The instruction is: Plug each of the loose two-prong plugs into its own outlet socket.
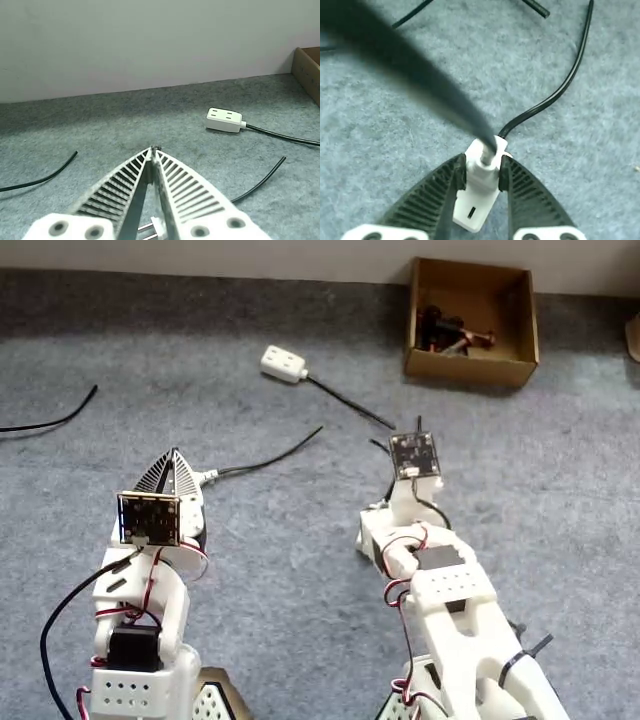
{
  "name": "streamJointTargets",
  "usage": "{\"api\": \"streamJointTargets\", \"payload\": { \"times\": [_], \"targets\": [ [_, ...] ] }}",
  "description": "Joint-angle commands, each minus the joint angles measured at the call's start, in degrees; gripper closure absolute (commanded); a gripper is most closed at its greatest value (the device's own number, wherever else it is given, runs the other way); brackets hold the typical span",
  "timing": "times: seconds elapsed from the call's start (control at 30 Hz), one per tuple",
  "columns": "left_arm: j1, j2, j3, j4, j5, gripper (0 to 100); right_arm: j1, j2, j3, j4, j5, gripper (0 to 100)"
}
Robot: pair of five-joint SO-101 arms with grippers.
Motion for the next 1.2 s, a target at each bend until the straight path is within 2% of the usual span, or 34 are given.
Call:
{"api": "streamJointTargets", "payload": {
  "times": [0.0,0.27,0.37,1.17],
  "targets": [
    [-0.5,-0.7,-0.7,-1.1,0.2,99,-0.2,0.6,0.0,1.5,0.9,91.1],
    [-0.4,-0.7,-0.7,-1.1,0.2,99,-0.5,-8.5,0.5,5.0,0.9,89.7],
    [-0.4,-0.7,-0.7,-1.1,0.2,99,-0.5,-8.7,0.5,5.1,0.9,85.0],
    [-0.3,-0.7,-0.7,-1.1,0.2,99,-2.1,-9.2,-2.7,8.0,2.6,84.5]
  ]
}}
